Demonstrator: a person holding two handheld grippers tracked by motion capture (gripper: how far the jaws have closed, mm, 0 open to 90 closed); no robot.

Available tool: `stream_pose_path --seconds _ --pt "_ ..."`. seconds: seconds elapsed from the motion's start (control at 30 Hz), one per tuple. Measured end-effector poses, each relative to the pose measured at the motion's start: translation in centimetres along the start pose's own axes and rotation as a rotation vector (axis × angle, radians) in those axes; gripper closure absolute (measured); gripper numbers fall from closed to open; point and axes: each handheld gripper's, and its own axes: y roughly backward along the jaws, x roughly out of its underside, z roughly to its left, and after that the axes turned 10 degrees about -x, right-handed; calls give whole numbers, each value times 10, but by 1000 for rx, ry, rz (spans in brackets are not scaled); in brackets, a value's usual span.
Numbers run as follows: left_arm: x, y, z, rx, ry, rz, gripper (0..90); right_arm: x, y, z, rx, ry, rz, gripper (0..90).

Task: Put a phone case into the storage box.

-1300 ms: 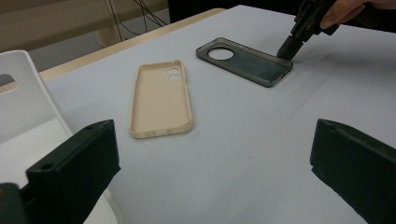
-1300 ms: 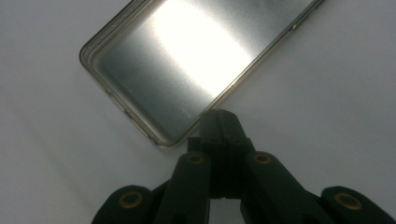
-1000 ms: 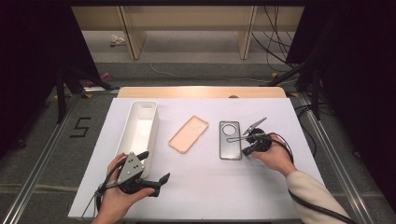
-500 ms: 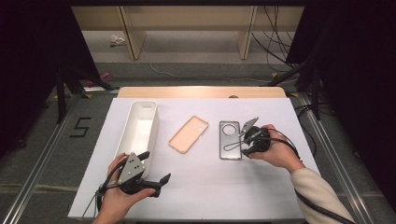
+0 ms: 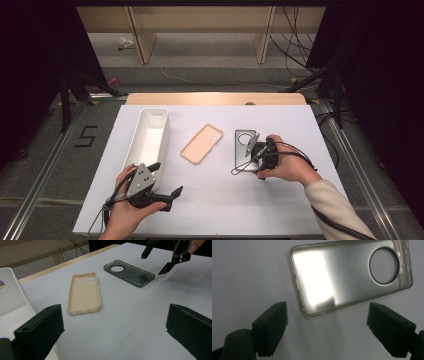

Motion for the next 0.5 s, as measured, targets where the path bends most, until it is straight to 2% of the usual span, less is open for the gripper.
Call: stream_pose_path --seconds 0.3,0.47,0.5 --pt "0 0 -1 2 0 0 7 -12 -6 5 13 53 58 208" --pt "0 -1 -1 3 1 1 7 -18 -10 8 15 60 87 222" --pt "0 -1 -1 3 -2 1 7 -18 -12 8 15 72 77 222"
